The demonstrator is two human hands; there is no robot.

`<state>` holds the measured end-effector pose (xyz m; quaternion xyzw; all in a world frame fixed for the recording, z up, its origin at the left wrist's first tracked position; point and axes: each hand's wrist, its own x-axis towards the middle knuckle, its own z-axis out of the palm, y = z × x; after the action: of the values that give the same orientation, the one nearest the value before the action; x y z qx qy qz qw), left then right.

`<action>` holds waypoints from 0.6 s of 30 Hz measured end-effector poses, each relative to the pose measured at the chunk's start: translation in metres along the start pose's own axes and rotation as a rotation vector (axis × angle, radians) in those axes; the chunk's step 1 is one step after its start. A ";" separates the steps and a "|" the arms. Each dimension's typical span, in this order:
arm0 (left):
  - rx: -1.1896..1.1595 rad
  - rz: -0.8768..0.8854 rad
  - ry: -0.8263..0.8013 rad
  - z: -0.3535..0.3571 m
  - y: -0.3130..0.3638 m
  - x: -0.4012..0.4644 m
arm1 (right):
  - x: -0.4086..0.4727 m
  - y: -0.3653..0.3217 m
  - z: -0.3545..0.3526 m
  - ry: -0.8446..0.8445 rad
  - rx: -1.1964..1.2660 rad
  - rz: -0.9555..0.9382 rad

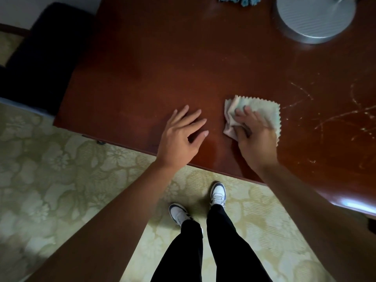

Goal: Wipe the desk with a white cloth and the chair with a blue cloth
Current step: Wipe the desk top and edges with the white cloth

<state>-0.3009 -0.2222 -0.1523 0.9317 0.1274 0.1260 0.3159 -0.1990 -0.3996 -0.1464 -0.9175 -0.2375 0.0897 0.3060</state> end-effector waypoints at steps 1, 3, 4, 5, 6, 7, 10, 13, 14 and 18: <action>-0.001 -0.004 -0.001 0.000 0.000 0.000 | -0.009 -0.002 0.002 -0.018 -0.004 -0.027; 0.005 -0.011 0.002 -0.001 0.000 -0.001 | -0.036 -0.004 0.004 -0.057 -0.005 -0.122; 0.015 -0.013 0.006 -0.001 0.000 -0.001 | -0.047 -0.003 0.003 -0.076 -0.008 -0.150; 0.025 -0.010 0.013 -0.001 0.000 0.000 | -0.048 0.000 0.002 -0.079 -0.019 -0.166; 0.030 -0.008 0.020 -0.001 0.001 0.000 | -0.042 0.001 0.001 -0.060 -0.028 -0.161; 0.029 -0.006 0.027 -0.001 0.000 0.000 | -0.031 0.000 0.002 -0.027 -0.034 -0.129; 0.035 0.001 0.035 0.000 0.000 -0.001 | 0.001 -0.008 0.004 0.062 -0.012 -0.012; 0.059 0.023 0.056 0.003 -0.003 -0.001 | -0.030 -0.021 0.013 -0.014 -0.033 -0.043; 0.066 0.026 0.063 0.003 -0.004 -0.001 | -0.050 -0.023 0.015 -0.038 -0.031 -0.099; 0.089 0.045 0.080 0.002 -0.004 0.000 | -0.063 -0.018 0.009 0.037 0.021 -0.206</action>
<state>-0.3008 -0.2203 -0.1568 0.9417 0.1246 0.1643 0.2658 -0.2634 -0.4127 -0.1416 -0.8864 -0.3240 0.0432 0.3278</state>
